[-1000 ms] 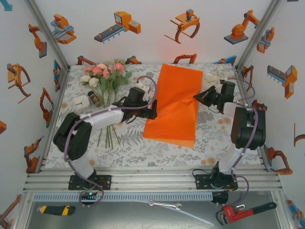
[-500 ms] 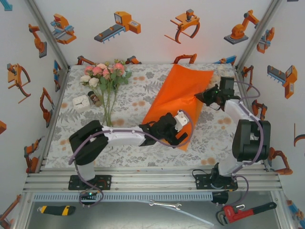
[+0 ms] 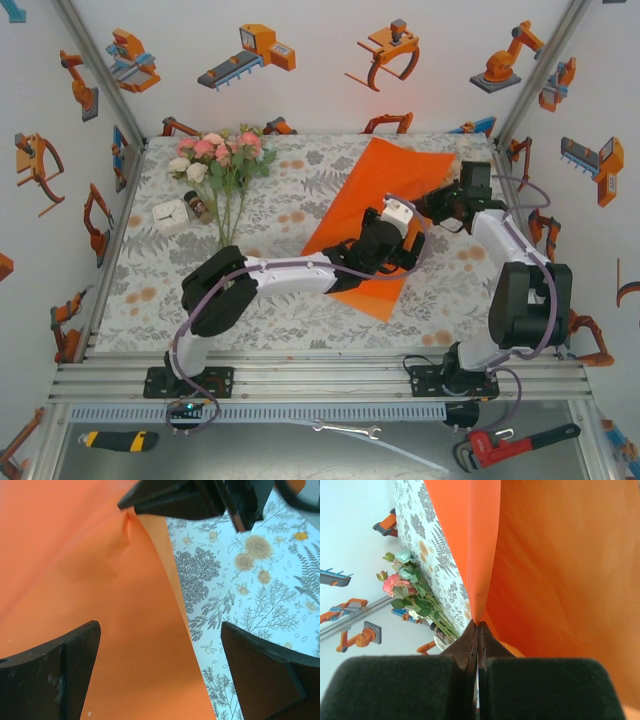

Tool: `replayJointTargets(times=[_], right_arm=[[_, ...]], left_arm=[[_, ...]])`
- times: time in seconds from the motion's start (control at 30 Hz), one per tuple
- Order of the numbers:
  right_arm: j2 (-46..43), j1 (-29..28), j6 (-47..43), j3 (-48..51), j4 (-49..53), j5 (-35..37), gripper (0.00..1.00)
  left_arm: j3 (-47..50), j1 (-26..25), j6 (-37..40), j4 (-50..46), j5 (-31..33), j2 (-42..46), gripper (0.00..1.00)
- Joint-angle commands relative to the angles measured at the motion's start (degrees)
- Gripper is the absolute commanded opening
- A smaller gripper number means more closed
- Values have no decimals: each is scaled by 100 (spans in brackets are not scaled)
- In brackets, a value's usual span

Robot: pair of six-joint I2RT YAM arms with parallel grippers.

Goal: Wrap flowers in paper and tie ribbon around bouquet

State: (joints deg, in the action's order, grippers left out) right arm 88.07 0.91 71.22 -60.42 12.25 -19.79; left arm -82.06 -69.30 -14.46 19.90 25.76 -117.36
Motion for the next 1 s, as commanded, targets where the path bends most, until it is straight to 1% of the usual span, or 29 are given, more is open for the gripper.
replayJointTargets(times=[0.0, 0.07, 0.13, 0.2, 0.27, 0.3, 0.37, 0.47, 0.5, 0.53, 0.57, 0.6, 0.63, 0.7, 0.73, 0.8, 0.87, 0.9, 0.97], right_arm=[[-5, -34, 94, -230, 184, 109, 0], [8, -29, 101, -262, 267, 104, 0], [17, -29, 97, -300, 367, 134, 0], [25, -29, 98, -300, 391, 125, 0], [43, -29, 98, -311, 465, 142, 0], [60, -34, 78, -313, 488, 142, 0], [69, -31, 59, -315, 527, 157, 0], [61, -33, -42, -339, 604, 221, 0], [61, -29, -82, -354, 603, 221, 0], [61, -30, -165, -366, 581, 206, 0], [52, -36, -259, -389, 577, 217, 0], [37, -21, -464, -437, 577, 227, 8], [9, -4, -742, -489, 585, 230, 19], [-89, 37, -1395, -611, 707, 227, 37], [-145, 62, -1880, -713, 819, 148, 42], [-271, 66, -2694, -951, 1411, 285, 47], [-429, 67, -3185, -988, 1871, 465, 49], [-553, 61, -3348, -857, 1929, 459, 49], [-825, 70, -3378, -439, 1689, 314, 49]], left_arm=[[-251, -96, -38, 129, 652, -375, 97], [-401, -125, 89, 93, 990, -572, 97], [-507, -153, 160, 121, 1345, -707, 100], [-586, -162, 207, 167, 1575, -779, 96], [-673, -163, 224, 108, 1684, -828, 86], [-710, -163, 225, 46, 1681, -823, 79], [-692, -180, 149, -48, 1676, -745, 60], [-569, -172, -56, -144, 1496, -547, 27], [-561, -167, -188, -260, 1436, -468, 12], [-585, -148, -366, -443, 1320, -381, 0], [-619, -117, -544, -648, 1170, -305, 0], [-661, -66, -759, -878, 938, -213, 0], [-695, 3, -1016, -1094, 685, -107, 0], [-698, 148, -1500, -1372, 108, 98, 0], [-705, 255, -1777, -1511, -157, 207, 0], [-816, 456, -2292, -1929, -600, 345, 0], [-926, 663, -2730, -2267, -996, 442, 0], [-951, 766, -2919, -2360, -1200, 495, 0], [-903, 939, -3235, -2336, -1586, 601, 0]])
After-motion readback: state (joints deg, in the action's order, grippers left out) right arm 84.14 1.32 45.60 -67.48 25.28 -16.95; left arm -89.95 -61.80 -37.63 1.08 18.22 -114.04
